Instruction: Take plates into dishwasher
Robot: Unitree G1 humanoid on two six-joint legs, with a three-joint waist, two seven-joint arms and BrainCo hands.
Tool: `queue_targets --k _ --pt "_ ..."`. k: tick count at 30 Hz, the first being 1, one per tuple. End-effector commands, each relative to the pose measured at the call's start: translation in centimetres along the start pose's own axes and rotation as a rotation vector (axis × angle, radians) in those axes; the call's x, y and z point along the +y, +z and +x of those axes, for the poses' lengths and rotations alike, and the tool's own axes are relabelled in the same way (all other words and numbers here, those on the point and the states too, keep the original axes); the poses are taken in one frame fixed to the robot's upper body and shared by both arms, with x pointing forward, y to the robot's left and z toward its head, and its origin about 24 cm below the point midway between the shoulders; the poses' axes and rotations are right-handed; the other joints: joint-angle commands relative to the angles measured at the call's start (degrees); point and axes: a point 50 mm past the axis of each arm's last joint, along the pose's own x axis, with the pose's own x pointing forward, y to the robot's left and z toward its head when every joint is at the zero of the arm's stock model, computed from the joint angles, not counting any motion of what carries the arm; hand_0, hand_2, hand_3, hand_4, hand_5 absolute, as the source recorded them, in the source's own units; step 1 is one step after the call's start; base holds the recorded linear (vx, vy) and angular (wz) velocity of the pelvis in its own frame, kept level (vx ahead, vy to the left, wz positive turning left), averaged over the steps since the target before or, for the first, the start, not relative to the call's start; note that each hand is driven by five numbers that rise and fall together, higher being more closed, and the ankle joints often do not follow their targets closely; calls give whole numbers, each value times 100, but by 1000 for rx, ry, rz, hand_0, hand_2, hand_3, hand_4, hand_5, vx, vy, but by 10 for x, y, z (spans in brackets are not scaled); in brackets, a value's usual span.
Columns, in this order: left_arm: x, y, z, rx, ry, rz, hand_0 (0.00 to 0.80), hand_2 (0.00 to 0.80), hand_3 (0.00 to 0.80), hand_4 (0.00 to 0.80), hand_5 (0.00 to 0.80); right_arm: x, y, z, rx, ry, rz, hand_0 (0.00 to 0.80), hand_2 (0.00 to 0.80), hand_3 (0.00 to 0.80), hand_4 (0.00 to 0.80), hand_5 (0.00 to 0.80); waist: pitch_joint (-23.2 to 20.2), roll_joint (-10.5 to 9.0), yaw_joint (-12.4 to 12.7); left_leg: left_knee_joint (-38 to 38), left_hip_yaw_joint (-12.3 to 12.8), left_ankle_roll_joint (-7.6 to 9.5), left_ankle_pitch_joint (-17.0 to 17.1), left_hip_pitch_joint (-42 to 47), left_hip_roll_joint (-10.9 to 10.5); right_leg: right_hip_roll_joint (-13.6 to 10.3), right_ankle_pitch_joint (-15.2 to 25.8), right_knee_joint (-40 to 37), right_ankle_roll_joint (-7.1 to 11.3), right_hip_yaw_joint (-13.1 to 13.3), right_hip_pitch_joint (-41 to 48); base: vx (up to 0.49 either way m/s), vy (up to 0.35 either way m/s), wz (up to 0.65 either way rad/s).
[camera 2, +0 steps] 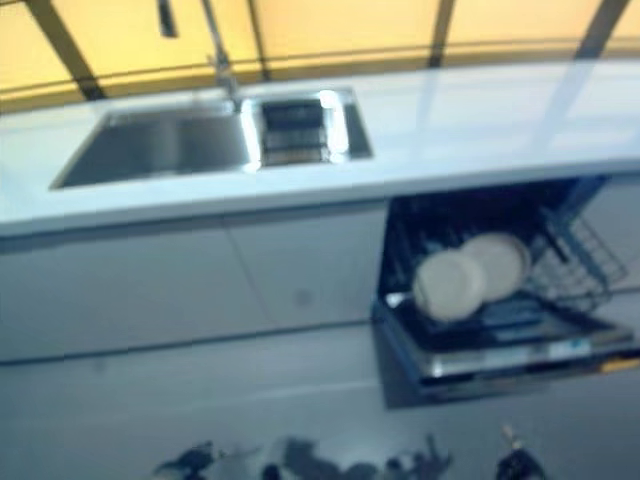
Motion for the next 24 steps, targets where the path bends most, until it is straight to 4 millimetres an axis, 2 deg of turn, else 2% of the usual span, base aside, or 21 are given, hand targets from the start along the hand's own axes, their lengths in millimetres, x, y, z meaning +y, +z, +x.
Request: queue_targets --k 1,3,6,8,12,17,18,19,20,21,22,23,24 --pt "15 13 1 -34 41 -20 0 0 0 0 0 28 10 2 -49 51 170 0 0 0 0 0 550 -295 -49 769 -19 309 -354 -156 -226 62 356 44 -356 -94 -95 -118 58 7" --pt "17 10 0 -31 53 -15 0 0 0 0 0 36 21 1 -49 62 255 0 0 0 0 0 718 -256 -44 1116 -48 322 -438 -425 -295 10 334 213 -392 -24 -292 -184 62 2" --pt "23 17 1 -58 79 -51 0 0 0 0 0 43 30 1 -50 83 387 0 0 0 0 0 947 -237 -21 1657 -55 372 -608 -864 -323 -11 230 668 -478 -15 -728 -175 0 4" --pt "23 22 1 -79 94 -55 0 0 0 0 0 57 31 0 -42 141 470 0 0 0 0 0 1120 -234 19 2214 -114 416 -858 -1209 -311 29 61 1061 -581 -42 -975 -123 -43 16" --pt "21 26 1 -95 97 -83 0 0 0 0 0 80 38 -2 -73 236 551 0 0 0 0 0 1248 -211 73 2773 -175 504 -1063 -1628 -326 72 -127 1630 -726 -70 -1384 -70 -30 13" --pt "19 32 1 -118 88 -128 0 0 0 0 0 135 71 -18 -112 489 634 0 0 0 0 0 1328 -146 218 3518 -303 635 -1334 -2147 -339 22 -445 2470 -892 -119 -1862 3 -16 3" --pt "19 31 0 -121 85 -134 0 0 0 0 0 145 80 -22 -123 532 639 0 0 0 0 0 1315 -118 269 3702 -415 617 -1527 -2181 -370 29 -625 2688 -859 -61 -1906 80 2 -3" --pt "18 31 0 -125 84 -141 0 0 0 0 0 149 85 -25 -130 554 643 0 0 0 0 0 1314 -101 283 3787 -438 626 -1561 -2242 -383 18 -662 2783 -863 -56 -1969 0 13 -4" --pt "17 31 0 -132 82 -148 0 0 0 0 0 157 93 -29 -138 588 646 0 0 0 0 0 1338 -97 307 3821 -398 666 -1431 -2332 -383 -22 -560 2821 -924 -114 -2052 0 0 0" --pt "16 34 -1 -154 85 -189 0 0 0 0 0 174 106 -38 -156 655 639 0 0 0 0 0 1312 -48 368 3998 -498 657 -1614 -2372 -429 -20 -744 3044 -902 -48 -2120 -3 32 0" --pt "15 36 -1 -161 73 -225 0 0 0 0 0 184 114 -45 -169 695 629 0 0 0 0 0 1313 -26 401 4097 -522 664 -1639 -2422 -444 -44 -766 3132 -912 -41 -2168 -1 32 4" --pt "14 37 -1 -166 63 -267 0 0 0 0 0 192 119 -50 -179 724 623 0 0 0 0 0 1345 -13 419 4142 -483 700 -1522 -2503 -441 -89 -667 3155 -972 -89 -2235 10 38 5" --pt "11 35 -1 -161 32 -364 0 0 0 0 0 211 130 -63 -201 808 607 0 0 0 0 0 1323 40 497 4258 -571 680 -1715 -2470 -479 -97 -861 3342 -937 -27 -2239 15 41 7"
